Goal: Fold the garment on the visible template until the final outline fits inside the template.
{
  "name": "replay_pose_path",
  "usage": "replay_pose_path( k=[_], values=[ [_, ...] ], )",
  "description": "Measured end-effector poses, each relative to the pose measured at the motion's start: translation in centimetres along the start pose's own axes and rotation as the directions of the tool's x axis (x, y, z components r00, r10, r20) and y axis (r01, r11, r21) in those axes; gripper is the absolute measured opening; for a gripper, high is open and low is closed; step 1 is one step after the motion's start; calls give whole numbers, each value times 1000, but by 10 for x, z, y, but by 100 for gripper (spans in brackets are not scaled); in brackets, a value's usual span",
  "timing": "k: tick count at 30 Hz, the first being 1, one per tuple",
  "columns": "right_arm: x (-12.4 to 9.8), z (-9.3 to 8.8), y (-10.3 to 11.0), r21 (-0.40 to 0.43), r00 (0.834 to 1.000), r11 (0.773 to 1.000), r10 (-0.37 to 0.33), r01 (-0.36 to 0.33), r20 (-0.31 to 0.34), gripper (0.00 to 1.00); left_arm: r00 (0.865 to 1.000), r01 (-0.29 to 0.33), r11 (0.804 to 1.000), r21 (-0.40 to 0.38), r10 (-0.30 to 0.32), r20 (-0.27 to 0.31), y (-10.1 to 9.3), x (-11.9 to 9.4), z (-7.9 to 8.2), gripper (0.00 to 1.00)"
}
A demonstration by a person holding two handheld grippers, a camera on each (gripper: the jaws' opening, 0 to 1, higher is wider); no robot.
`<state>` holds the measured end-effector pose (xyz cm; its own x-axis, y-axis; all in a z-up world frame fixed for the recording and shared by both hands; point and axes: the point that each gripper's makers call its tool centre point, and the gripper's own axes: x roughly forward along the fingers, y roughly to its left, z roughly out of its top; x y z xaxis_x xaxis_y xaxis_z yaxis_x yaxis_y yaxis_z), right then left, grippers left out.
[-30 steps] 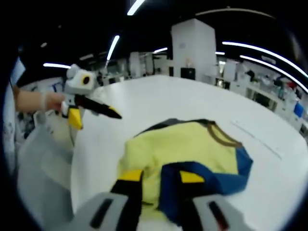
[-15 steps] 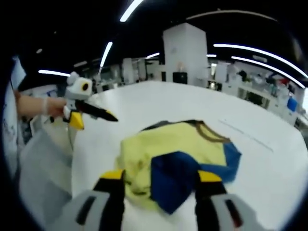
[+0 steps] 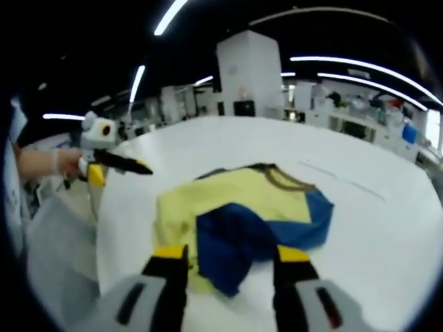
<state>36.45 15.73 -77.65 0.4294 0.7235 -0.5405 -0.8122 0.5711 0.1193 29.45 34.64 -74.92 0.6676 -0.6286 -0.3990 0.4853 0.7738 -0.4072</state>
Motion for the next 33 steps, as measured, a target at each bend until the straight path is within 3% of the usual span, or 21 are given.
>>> replay_pose_path(
  k=[8,13,24,33],
  values=[
    [8,-8,-6,36,1000,999,-19,19,-13,24,1000,-9,1000,-8,9,5,2,-3,-2,83],
    [8,-12,-6,66,999,997,-23,25,-35,1,1000,-14,1000,-13,14,6,7,-5,-4,83],
    [-11,-9,-15,94,999,994,-45,46,-21,0,1000,-7,1000,-3,7,1,4,-2,-2,83],
    [-53,-8,-30,134,995,986,-103,101,7,0,1000,2,1000,2,-2,-8,5,3,-3,83]
  ],
)
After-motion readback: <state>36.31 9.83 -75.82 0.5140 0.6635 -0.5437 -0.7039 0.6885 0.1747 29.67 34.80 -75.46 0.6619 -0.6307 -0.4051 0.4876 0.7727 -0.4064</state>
